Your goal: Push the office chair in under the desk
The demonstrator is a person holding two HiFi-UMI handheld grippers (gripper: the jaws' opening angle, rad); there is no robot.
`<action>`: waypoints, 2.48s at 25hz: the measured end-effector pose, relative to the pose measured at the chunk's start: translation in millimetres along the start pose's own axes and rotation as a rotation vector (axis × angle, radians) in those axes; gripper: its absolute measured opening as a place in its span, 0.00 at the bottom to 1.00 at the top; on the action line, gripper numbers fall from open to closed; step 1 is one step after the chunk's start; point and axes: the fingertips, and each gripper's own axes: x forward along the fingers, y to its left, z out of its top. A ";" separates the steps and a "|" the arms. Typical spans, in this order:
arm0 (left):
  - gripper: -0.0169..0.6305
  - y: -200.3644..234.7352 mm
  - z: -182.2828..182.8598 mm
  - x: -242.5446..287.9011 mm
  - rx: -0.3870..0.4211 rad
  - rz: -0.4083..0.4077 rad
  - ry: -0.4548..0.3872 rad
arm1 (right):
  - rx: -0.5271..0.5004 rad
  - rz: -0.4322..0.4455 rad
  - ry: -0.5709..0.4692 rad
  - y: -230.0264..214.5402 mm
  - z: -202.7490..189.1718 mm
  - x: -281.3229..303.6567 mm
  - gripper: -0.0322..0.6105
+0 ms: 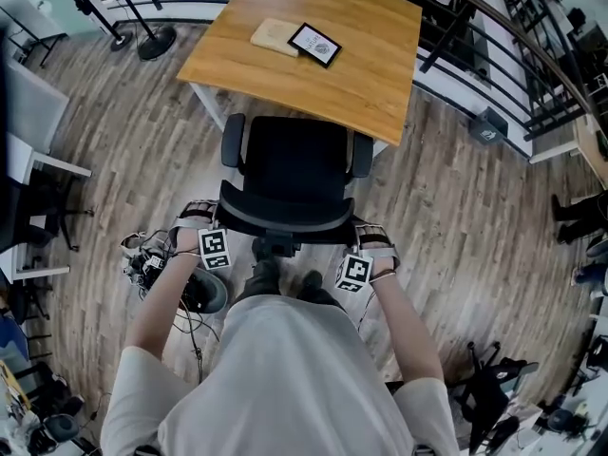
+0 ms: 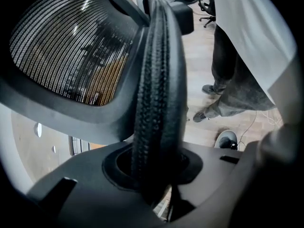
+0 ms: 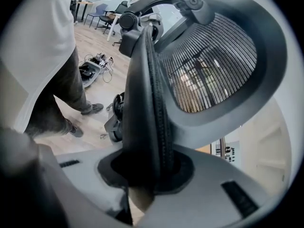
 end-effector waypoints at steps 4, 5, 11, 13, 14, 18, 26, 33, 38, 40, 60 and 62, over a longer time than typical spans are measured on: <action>0.17 25.8 -15.9 14.0 0.021 0.002 -0.021 | 0.018 -0.002 0.021 -18.3 14.0 12.7 0.16; 0.17 32.5 -20.1 17.6 0.027 0.003 -0.025 | 0.024 -0.002 0.025 -23.1 17.8 16.0 0.16; 0.17 71.9 -39.9 41.5 0.057 0.014 -0.048 | 0.055 -0.007 0.047 -51.2 35.1 38.2 0.16; 0.17 85.1 -44.2 49.6 0.063 0.021 -0.057 | 0.062 -0.005 0.055 -60.8 38.2 46.4 0.16; 0.17 91.1 -45.8 53.0 0.065 0.025 -0.061 | 0.067 -0.004 0.059 -65.0 39.4 49.8 0.16; 0.17 110.8 -54.0 64.6 0.076 0.037 -0.076 | 0.082 -0.006 0.071 -78.9 46.3 62.3 0.16; 0.17 156.8 -69.1 93.8 0.093 0.051 -0.088 | 0.106 -0.016 0.088 -115.7 57.6 92.3 0.16; 0.17 189.4 -78.4 114.3 0.099 0.055 -0.093 | 0.116 -0.021 0.099 -143.3 63.2 114.1 0.16; 0.17 208.1 -81.0 126.8 0.103 0.054 -0.095 | 0.122 -0.024 0.099 -159.5 63.9 127.9 0.16; 0.17 216.0 -80.5 130.8 0.104 0.055 -0.097 | 0.123 -0.027 0.099 -166.7 62.9 131.7 0.16; 0.18 302.1 -95.4 182.3 0.133 0.064 -0.112 | 0.149 -0.031 0.123 -235.4 70.7 185.8 0.16; 0.18 307.3 -96.4 185.5 0.133 0.062 -0.113 | 0.146 -0.029 0.124 -241.0 71.3 188.7 0.16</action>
